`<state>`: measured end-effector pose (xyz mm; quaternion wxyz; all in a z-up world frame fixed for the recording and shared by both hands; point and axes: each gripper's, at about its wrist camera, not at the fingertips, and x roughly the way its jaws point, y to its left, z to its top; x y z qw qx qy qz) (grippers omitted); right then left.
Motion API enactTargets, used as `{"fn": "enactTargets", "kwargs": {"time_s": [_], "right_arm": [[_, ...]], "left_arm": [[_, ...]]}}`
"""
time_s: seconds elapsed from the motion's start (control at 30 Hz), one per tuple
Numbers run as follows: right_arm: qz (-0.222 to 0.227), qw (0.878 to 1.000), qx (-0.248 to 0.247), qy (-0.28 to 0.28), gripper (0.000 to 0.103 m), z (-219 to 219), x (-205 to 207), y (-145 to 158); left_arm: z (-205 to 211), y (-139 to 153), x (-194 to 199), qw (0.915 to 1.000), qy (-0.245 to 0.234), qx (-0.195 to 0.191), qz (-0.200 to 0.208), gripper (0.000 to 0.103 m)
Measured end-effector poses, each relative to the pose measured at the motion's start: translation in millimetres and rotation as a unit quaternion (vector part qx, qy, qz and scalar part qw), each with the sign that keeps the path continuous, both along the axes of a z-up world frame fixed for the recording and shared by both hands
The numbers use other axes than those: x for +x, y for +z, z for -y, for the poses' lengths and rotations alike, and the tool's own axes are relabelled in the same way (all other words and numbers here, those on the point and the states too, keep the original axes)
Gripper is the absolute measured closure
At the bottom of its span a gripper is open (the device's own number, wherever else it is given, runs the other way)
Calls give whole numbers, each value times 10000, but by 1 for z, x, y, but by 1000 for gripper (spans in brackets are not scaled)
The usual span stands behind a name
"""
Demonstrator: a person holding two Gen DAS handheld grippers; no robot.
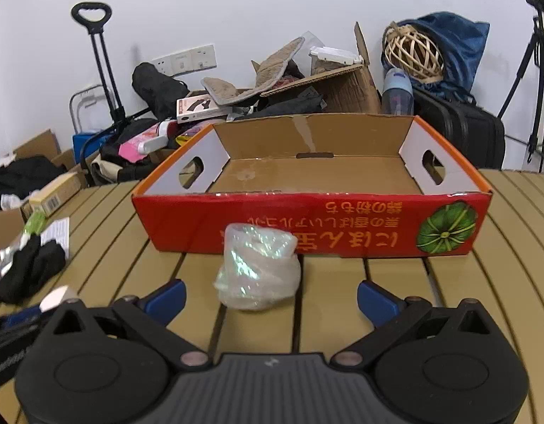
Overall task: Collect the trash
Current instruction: 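Close the left gripper on the white foam wedge while the right gripper closes on the plastic bag, then lift the foam wedge and plastic bag and carry both over the bin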
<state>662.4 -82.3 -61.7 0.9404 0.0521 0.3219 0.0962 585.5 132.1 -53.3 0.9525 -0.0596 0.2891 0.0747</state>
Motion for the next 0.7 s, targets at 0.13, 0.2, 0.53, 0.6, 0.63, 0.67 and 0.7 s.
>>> {"fn": "enactTargets", "kwargs": {"time_s": [0.13,0.2,0.53,0.6,0.63,0.67,0.7], "right_arm": [[-48,10000,-28,12,4,-6,10,-5],[-84,9999,-51,31,12,-8,14,-8],[-194,9997,120,16,66,-10,29,-15],[-194,9997,176,8,72,-8,28,-15],[-194,9996,204,-18,74,-7,28,-15],[-189,9996,219,-31,75,-5,27,-16],[-173,9996,235,-41,76,-4,26,-16]], "left_arm": [[-6,1,-2,10000,85,12,27,72],[-8,1,-2,9999,102,-4,27,72],[-10,0,-2,9999,126,-12,27,72],[-10,0,-2,9999,131,-10,22,72],[-10,0,-2,9999,133,-9,17,72],[-11,0,-2,9999,136,-13,11,72],[-10,0,-2,9999,140,-19,3,72]]}}
